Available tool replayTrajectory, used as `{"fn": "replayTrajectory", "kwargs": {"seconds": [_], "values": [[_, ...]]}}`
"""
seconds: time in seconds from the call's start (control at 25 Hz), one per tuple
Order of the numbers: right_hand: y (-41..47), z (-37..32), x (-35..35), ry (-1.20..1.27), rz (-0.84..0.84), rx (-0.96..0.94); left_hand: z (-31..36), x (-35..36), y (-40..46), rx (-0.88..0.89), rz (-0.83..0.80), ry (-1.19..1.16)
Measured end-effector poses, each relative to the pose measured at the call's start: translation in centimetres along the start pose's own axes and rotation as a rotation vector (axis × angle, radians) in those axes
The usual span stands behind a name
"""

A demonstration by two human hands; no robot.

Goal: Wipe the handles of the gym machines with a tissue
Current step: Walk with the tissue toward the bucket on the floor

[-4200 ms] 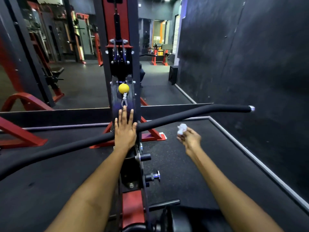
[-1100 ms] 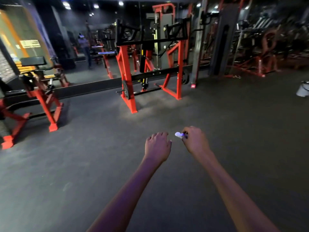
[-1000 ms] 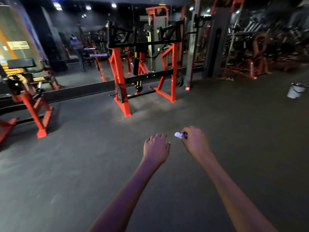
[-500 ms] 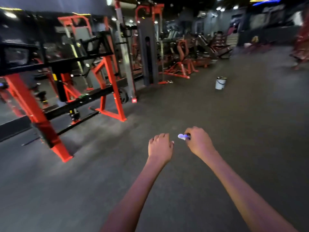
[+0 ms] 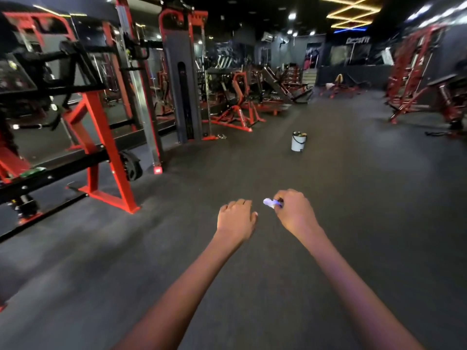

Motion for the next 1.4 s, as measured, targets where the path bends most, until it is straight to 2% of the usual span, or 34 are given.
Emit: {"fn": "replayTrajectory", "kwargs": {"seconds": [0.44,0.64,0.88,1.04,1.4], "values": [[38.2,13.5,7.5,0.062,0.022,0.065,3.8,7.8,41.8,0.081,0.005,-0.060],[57.1,22.0,9.1,0.006,-0.007,0.114,7.5,10.5,62.8,0.128,-0.008,-0.102],[75.6,33.2,13.0,0.028,0.017,0.214,11.6,16.6,83.4,0.166,-0.058,-0.123],[90.4,40.9,16.7,0.043,0.017,0.196,14.6,20.6,99.9,0.160,-0.028,-0.141],[122.0,53.7,20.2,0.067,0.038,0.206,20.1,26.7,132.9,0.133,-0.008,-0.138]]}}
Point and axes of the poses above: each hand's wrist, its own y-axis towards the middle knuckle, its own x-axis out of the palm, z = x × y, the point moved 4 cm from there along y, towards the middle knuckle, and after that the axes turned 2 degrees about -y, right-handed, at the moved point
